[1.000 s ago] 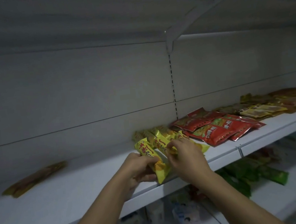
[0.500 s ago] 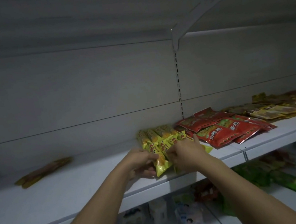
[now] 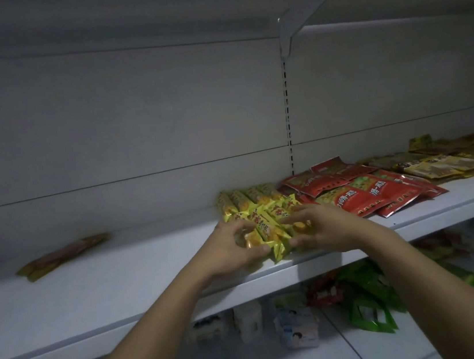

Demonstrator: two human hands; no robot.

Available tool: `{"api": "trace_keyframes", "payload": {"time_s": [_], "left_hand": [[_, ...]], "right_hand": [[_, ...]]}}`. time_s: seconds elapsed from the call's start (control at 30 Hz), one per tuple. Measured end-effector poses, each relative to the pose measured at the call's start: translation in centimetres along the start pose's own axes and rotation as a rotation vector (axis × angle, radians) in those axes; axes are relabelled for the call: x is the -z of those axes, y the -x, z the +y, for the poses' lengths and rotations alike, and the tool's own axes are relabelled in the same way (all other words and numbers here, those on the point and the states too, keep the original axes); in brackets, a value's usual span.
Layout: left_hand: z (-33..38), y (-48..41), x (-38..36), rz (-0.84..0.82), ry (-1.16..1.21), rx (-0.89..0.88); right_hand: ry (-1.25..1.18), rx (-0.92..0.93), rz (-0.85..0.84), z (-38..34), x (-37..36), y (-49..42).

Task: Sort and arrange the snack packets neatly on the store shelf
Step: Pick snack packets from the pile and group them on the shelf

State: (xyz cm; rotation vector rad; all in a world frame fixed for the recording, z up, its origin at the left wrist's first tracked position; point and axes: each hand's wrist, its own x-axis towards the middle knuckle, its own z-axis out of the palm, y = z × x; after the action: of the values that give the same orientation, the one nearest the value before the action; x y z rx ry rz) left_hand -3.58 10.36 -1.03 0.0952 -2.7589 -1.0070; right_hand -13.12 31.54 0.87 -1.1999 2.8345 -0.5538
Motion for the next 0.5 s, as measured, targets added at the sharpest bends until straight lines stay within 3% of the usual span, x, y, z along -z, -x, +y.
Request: {"api": "trace_keyframes", "payload": {"time_s": [0.13,0.3,0.5], "left_hand": [[-0.3,-0.3,-0.3,0.018,-0.040,-0.016],[-1.0,-0.6,0.0,0.001,-0.077,-0.042],[-2.3,-0.2,2.2,0.111,-0.241,-0.052]], "right_hand": [[0.015,-0.015,0.023,-0.2,-0.6,-0.1],[0.215,-0.060,0.059,-1.2,-0.5,-0.3],[0.258,-0.017,0.111,-5.2,0.2,-2.2]]}}
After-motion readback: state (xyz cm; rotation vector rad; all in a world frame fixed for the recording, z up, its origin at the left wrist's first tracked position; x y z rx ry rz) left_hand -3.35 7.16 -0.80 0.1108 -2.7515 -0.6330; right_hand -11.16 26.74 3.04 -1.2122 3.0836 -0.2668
